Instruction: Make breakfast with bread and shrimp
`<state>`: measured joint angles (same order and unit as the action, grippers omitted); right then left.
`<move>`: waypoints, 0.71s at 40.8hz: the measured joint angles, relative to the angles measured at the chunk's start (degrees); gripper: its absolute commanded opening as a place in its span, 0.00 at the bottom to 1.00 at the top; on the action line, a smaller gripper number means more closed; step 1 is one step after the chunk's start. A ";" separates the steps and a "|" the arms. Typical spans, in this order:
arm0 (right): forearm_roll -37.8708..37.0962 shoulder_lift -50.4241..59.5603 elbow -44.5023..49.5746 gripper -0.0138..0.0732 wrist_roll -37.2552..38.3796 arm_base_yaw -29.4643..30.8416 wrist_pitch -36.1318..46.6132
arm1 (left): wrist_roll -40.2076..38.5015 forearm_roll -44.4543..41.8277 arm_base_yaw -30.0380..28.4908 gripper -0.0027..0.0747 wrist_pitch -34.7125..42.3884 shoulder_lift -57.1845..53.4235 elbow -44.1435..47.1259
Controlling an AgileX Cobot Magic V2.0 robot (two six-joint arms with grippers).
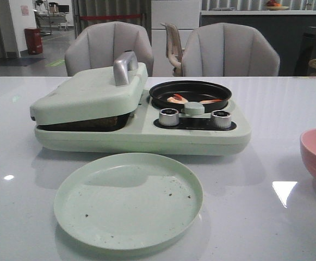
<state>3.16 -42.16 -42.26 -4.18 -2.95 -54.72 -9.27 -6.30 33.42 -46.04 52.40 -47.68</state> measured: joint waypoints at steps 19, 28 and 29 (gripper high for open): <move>0.00 0.00 0.00 0.21 0.00 0.00 0.00 | 12.65 7.93 -12.71 0.16 11.51 -11.53 8.86; 0.00 0.00 0.00 0.21 0.00 0.00 0.00 | 16.18 10.93 -23.09 0.16 19.75 -24.64 21.39; 0.00 0.00 0.00 0.21 0.00 0.00 0.00 | 16.18 11.03 -23.93 0.16 20.57 -26.55 22.99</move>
<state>3.16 -42.16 -42.26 -4.18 -2.95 -54.72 6.92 4.73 9.48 -25.47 25.85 -24.69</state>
